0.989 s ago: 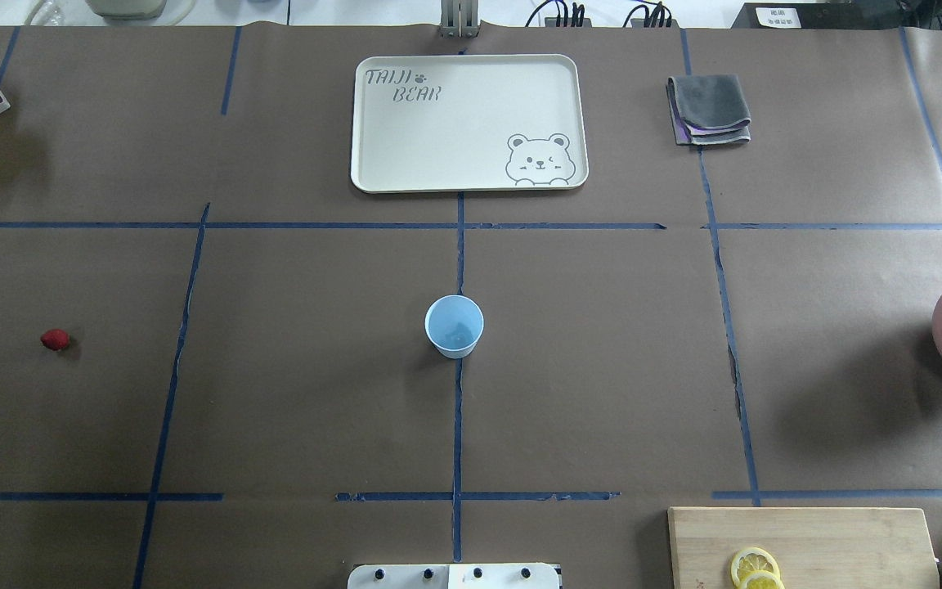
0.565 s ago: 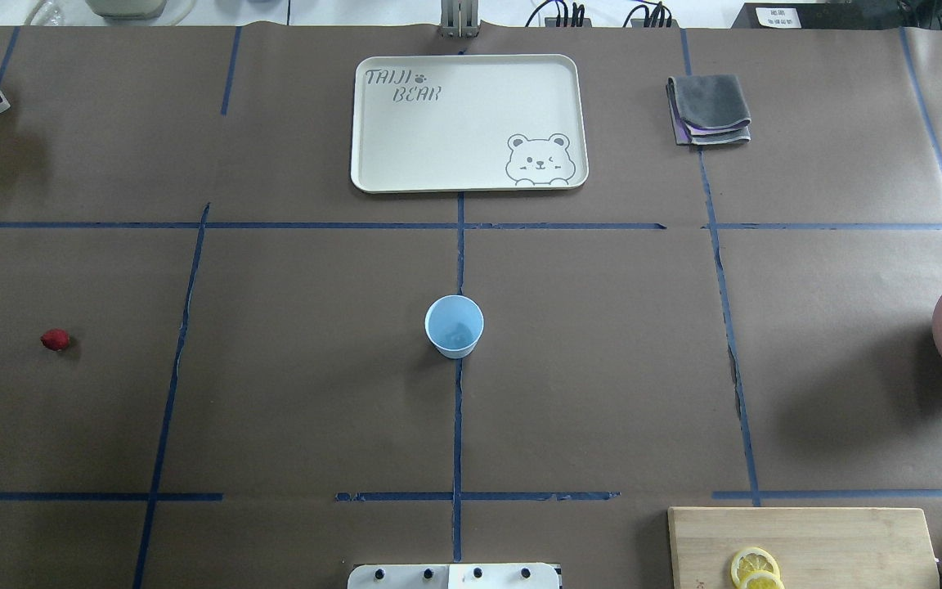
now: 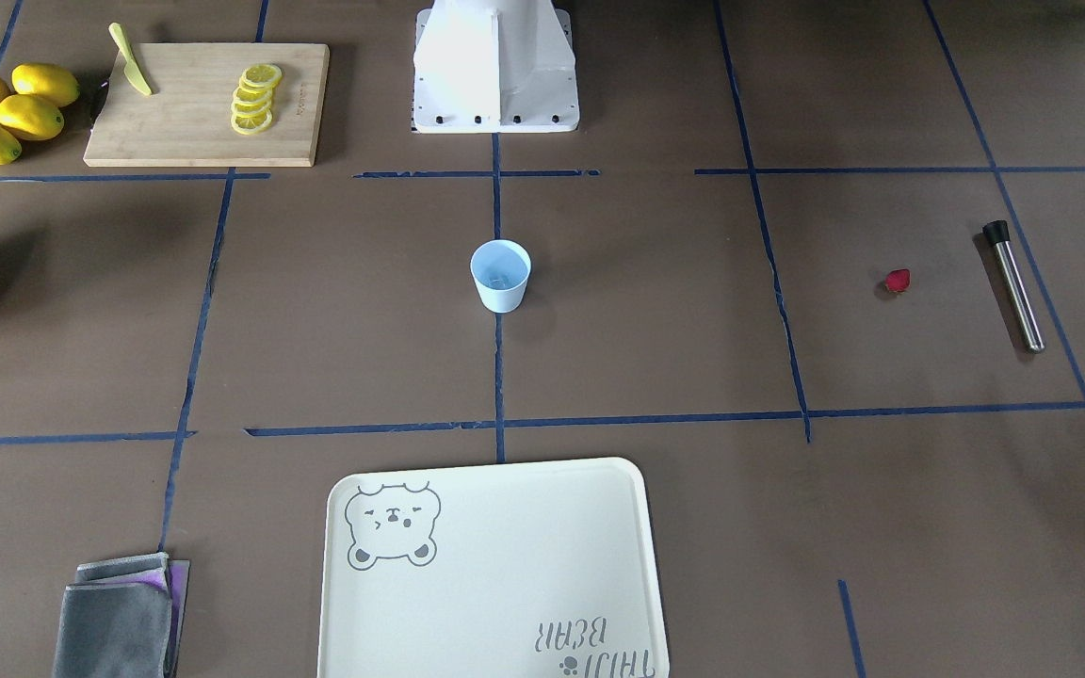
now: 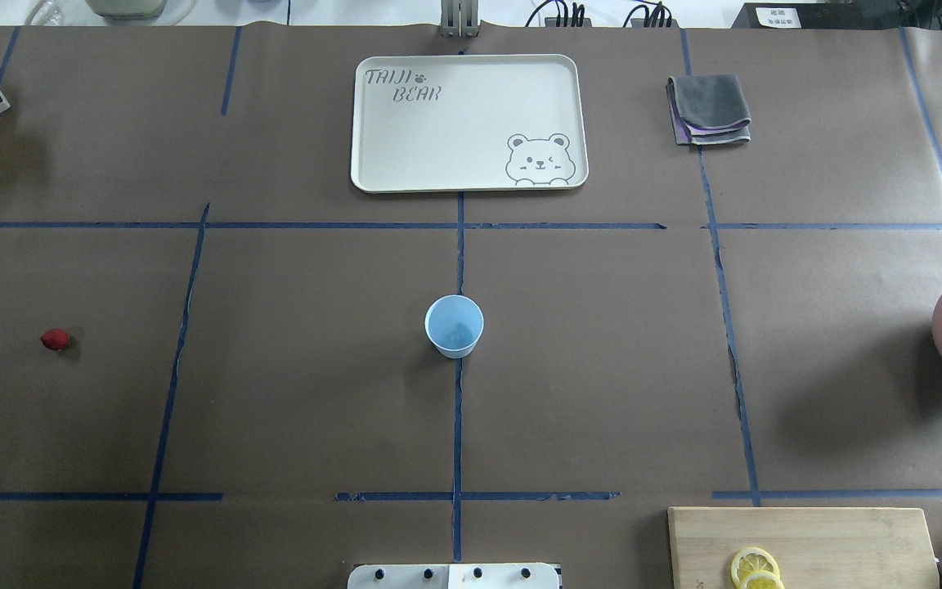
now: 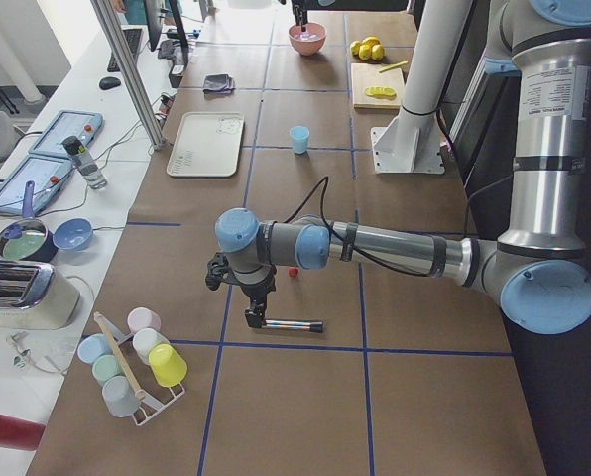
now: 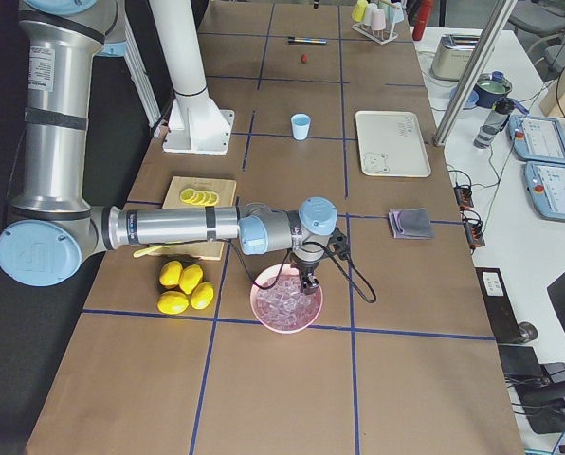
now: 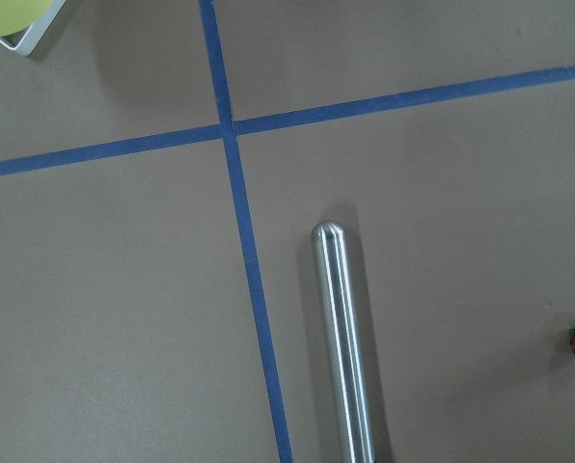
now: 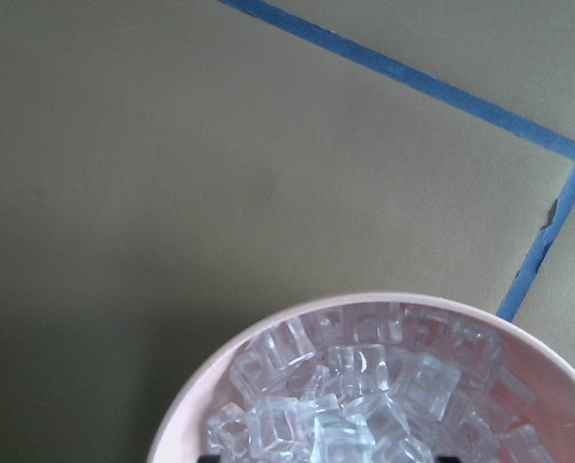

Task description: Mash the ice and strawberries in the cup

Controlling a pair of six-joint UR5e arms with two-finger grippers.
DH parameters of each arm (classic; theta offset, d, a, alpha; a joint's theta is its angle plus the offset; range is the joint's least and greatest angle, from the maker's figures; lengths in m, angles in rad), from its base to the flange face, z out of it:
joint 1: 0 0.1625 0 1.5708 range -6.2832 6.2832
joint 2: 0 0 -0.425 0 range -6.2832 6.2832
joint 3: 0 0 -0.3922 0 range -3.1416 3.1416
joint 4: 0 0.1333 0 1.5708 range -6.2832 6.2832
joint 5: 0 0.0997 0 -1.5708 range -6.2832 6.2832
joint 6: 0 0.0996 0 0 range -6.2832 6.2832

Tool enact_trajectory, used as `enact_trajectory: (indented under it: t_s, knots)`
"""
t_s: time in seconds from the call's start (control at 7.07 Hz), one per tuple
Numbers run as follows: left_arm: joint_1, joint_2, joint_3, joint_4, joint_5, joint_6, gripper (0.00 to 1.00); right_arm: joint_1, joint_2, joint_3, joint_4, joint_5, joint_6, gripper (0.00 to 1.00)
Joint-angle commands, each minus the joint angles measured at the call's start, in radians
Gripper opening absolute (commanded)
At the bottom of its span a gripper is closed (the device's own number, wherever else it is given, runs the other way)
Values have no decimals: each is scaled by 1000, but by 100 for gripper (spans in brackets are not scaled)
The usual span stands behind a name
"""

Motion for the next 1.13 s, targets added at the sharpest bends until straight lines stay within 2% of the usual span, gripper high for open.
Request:
enact_trajectory:
  t_s: [0.0, 0.14, 0.99]
  knots:
    - [0, 0, -1, 0, 1, 0, 100, -18, 17, -24, 2, -8, 0, 77]
    - [-2, 0, -1, 0, 1, 0, 100, -24, 17, -27, 2, -13, 0, 72]
    - [0, -3, 0, 0, 1, 0, 100, -58, 16, -52, 0, -30, -12, 69]
